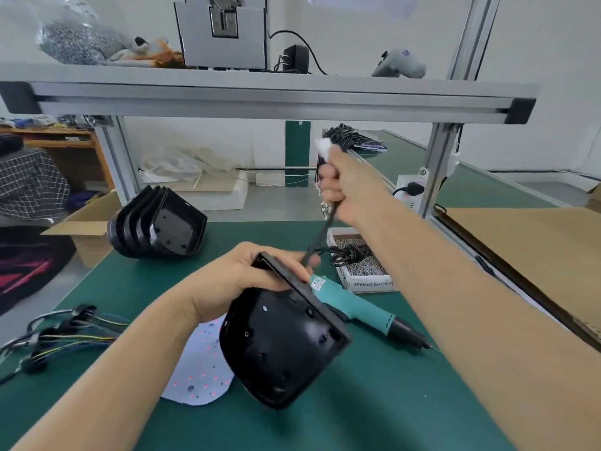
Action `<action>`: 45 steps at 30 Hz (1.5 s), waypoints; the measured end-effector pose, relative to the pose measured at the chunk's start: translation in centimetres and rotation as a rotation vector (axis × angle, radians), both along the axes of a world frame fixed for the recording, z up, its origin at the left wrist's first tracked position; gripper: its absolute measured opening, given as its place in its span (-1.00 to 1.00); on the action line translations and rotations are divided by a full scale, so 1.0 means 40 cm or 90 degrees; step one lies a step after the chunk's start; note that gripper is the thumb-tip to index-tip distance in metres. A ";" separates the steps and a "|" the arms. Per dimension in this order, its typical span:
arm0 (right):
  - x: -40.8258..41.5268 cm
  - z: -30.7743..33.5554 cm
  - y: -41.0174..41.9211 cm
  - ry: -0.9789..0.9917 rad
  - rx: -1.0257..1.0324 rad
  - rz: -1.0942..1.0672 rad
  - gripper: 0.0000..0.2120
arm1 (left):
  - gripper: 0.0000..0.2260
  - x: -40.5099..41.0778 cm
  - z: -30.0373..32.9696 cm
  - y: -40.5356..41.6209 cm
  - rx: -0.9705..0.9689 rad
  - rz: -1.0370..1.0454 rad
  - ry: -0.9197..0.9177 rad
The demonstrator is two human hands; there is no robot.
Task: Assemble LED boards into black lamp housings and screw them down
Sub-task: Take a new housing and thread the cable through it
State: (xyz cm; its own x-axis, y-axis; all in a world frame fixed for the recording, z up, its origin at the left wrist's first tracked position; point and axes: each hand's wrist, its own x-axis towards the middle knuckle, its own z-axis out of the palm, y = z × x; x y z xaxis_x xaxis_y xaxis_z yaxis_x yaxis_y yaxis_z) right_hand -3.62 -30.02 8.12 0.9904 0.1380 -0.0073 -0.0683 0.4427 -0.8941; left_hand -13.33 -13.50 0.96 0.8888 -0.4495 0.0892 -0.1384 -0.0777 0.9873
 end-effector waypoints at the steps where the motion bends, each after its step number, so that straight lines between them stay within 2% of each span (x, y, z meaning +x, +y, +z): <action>1: 0.000 -0.001 -0.023 -0.034 -0.030 -0.055 -0.85 | -0.79 0.001 0.002 0.020 -0.030 0.056 -0.001; 2: -0.005 -0.001 -0.050 -0.065 -0.049 -0.097 -0.91 | -0.80 0.002 0.008 0.041 -0.082 0.134 0.002; 4: -0.025 -0.006 -0.102 -0.114 -0.059 -0.158 -0.89 | -0.85 0.015 0.012 0.089 -0.238 0.333 0.065; 5: -0.039 -0.011 -0.118 -0.135 -0.062 -0.180 -0.89 | -0.78 0.027 0.008 0.110 -0.303 0.435 0.102; 6: -0.056 -0.018 -0.124 -0.154 -0.074 -0.192 -0.91 | -0.73 0.037 0.004 0.125 -0.345 0.526 0.126; 8: -0.091 -0.050 -0.105 -0.193 -0.121 -0.175 -0.91 | -0.80 0.058 -0.010 0.127 -0.388 0.615 0.134; 11: -0.139 -0.112 -0.032 -0.297 -0.287 -0.091 -0.95 | -0.88 0.076 -0.026 0.084 -0.391 0.548 0.189; 14: -0.157 -0.160 0.032 -0.388 -0.487 -0.056 -0.97 | -0.74 0.075 -0.030 0.044 -0.383 0.476 0.213; 17: -0.154 -0.181 0.061 -0.415 -0.608 -0.088 -0.95 | -0.56 0.072 -0.022 0.022 -0.374 0.498 0.189; 18: -0.155 -0.183 0.066 -0.413 -0.634 -0.105 -0.93 | -0.57 0.071 -0.019 0.016 -0.385 0.498 0.172; 20: -0.154 -0.181 0.071 -0.409 -0.635 -0.131 -0.91 | -0.65 0.064 -0.014 0.001 -0.376 0.497 0.125; 25: -0.160 -0.171 0.085 -0.410 -0.592 -0.223 -0.86 | -0.68 0.044 -0.024 -0.041 -0.343 0.515 0.046; 28: -0.168 -0.179 0.098 -0.426 -0.627 -0.244 -0.83 | -0.80 0.041 -0.031 -0.056 -0.386 0.579 0.029; 33: -0.168 -0.183 0.117 -0.442 -0.599 -0.271 -0.83 | -0.76 0.037 -0.033 -0.074 -0.366 0.659 -0.059; 37: -0.164 -0.183 0.131 -0.426 -0.558 -0.271 -0.87 | -0.72 0.031 -0.043 -0.087 -0.371 0.615 -0.115; 39: -0.156 -0.183 0.128 -0.374 -0.485 -0.241 -0.88 | -0.63 0.031 -0.052 -0.088 -0.370 0.557 -0.097; 41: -0.151 -0.183 0.123 -0.347 -0.478 -0.159 -0.84 | -0.58 0.032 -0.056 -0.080 -0.388 0.514 -0.065; 43: -0.157 -0.189 0.120 -0.322 -0.467 -0.003 -0.87 | -0.67 0.044 -0.051 -0.064 -0.418 0.549 -0.037; 45: -0.181 -0.213 0.110 -0.209 -0.379 0.122 -0.75 | -0.77 0.067 -0.040 -0.034 -0.457 0.648 -0.022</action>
State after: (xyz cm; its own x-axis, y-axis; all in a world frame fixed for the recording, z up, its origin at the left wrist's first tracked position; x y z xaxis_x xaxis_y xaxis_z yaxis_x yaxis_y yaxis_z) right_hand -10.85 -25.61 -0.38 0.9130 0.3758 0.1586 0.2181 -0.1213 -0.9684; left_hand -10.67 -14.85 -0.64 0.7971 0.6009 0.0597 -0.3582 0.3910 0.8478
